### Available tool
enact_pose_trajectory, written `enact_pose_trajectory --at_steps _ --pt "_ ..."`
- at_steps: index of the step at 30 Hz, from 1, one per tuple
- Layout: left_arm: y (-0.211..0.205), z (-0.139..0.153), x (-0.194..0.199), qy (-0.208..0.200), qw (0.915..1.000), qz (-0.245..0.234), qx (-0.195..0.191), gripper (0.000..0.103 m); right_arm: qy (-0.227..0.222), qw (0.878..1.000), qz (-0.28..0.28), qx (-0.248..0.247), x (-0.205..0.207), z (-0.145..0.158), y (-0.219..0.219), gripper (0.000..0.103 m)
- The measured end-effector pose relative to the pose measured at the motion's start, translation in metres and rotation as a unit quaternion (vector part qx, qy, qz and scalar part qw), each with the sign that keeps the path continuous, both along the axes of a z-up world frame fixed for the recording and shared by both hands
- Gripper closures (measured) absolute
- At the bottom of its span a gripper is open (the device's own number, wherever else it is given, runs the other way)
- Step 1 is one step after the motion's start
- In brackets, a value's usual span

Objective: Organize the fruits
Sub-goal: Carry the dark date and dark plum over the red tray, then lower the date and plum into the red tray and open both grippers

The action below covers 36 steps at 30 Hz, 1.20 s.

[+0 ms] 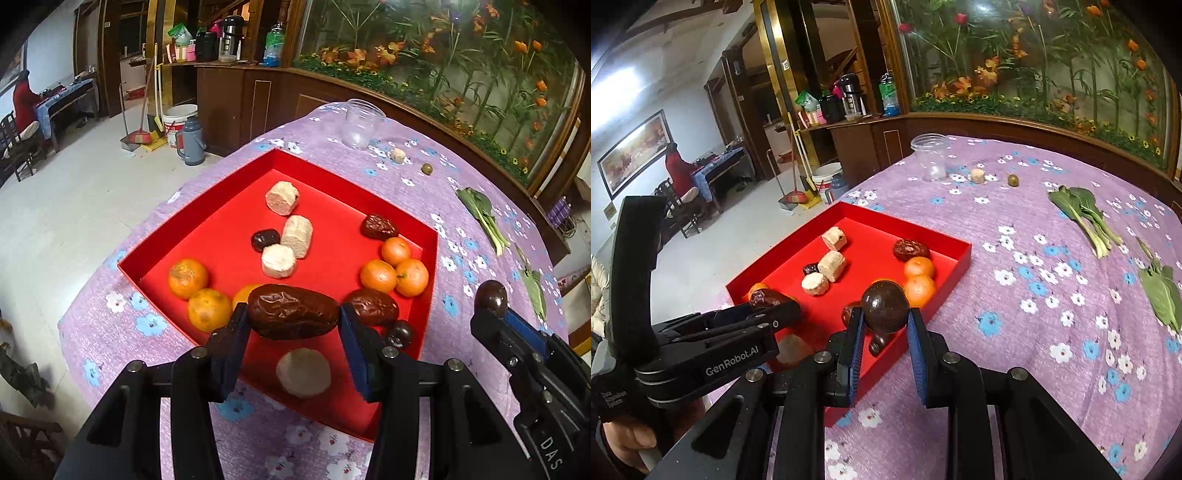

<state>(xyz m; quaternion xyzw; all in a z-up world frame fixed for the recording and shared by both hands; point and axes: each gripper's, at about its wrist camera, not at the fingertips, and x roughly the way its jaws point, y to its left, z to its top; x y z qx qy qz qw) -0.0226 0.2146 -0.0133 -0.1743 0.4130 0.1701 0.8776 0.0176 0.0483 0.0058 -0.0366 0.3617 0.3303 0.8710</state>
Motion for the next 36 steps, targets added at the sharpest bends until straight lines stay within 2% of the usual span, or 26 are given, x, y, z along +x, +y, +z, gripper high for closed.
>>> enact_pose_trajectory --at_steps 13,22,36 --pt "0.022 0.004 0.018 0.003 0.9994 0.020 0.028 0.055 -0.008 1.000 0.015 -0.009 0.023 0.007 0.037 0.077" --pt "0.043 -0.004 0.027 0.014 0.9989 0.036 0.027 0.055 0.009 0.999 0.023 -0.035 0.045 -0.012 0.063 0.077" --pt "0.058 -0.009 0.041 0.024 0.9980 0.048 0.033 0.055 0.021 0.998 0.026 -0.053 0.069 -0.023 0.086 0.077"
